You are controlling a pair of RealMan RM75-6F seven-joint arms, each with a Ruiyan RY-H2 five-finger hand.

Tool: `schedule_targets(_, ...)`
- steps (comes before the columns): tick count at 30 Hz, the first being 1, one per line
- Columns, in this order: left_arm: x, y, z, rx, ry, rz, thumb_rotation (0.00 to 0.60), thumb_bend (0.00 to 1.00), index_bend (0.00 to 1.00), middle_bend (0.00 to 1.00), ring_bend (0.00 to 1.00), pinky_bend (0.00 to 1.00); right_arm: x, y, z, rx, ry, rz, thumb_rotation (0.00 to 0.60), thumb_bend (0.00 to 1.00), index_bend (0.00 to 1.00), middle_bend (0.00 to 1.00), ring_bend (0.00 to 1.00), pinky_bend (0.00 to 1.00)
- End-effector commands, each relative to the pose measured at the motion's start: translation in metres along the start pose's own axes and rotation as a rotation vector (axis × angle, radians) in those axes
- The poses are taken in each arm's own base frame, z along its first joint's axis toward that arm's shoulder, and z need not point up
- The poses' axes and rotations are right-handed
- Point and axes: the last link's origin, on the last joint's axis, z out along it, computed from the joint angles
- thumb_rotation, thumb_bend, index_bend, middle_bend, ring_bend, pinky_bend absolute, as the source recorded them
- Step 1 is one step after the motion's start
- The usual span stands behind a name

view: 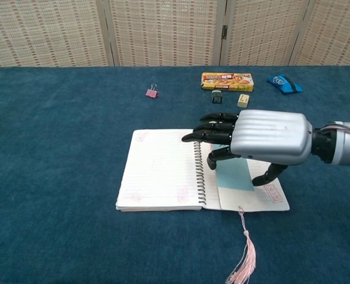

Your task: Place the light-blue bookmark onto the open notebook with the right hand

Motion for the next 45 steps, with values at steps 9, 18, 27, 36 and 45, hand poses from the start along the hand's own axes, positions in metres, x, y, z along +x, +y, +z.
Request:
schedule_targets(9,-0.0008,-0.0022,0.0018,0.010,-0.007,0.001,0.600,0.31,0.19,0.03,0.00,0.00,-0.0093,0.0011,0.0070,-0.007,-0.012,-0.007,0.600,0.17,0.49,0.03,0.03,0.00)
schedule_targets(18,-0.0015,-0.0020,0.0024,0.009,-0.008,0.006,0.600,0.31,0.19,0.03,0.00,0.00,-0.0092,0.0040,0.0098,-0.019,-0.010,-0.003,0.600,0.17,0.49,0.03,0.04,0.00)
schedule_targets(27,-0.0023,-0.0016,0.0028,0.007,-0.011,0.010,0.600,0.31,0.19,0.03,0.00,0.00,-0.0093,0.0044,0.0090,-0.019,-0.011,-0.009,0.600,0.17,0.46,0.03,0.04,0.00)
schedule_targets(36,-0.0026,-0.0017,0.0034,0.012,-0.008,0.016,0.600,0.32,0.19,0.03,0.00,0.00,-0.0101,0.0043,0.0085,-0.022,-0.008,-0.007,0.600,0.17,0.37,0.03,0.04,0.00)
schedule_targets(45,-0.0026,-0.0018,0.0035,0.012,-0.008,0.015,0.600,0.32,0.19,0.03,0.00,0.00,-0.0091,0.0033,0.0084,-0.018,0.000,-0.005,0.600,0.17,0.29,0.02,0.04,0.00)
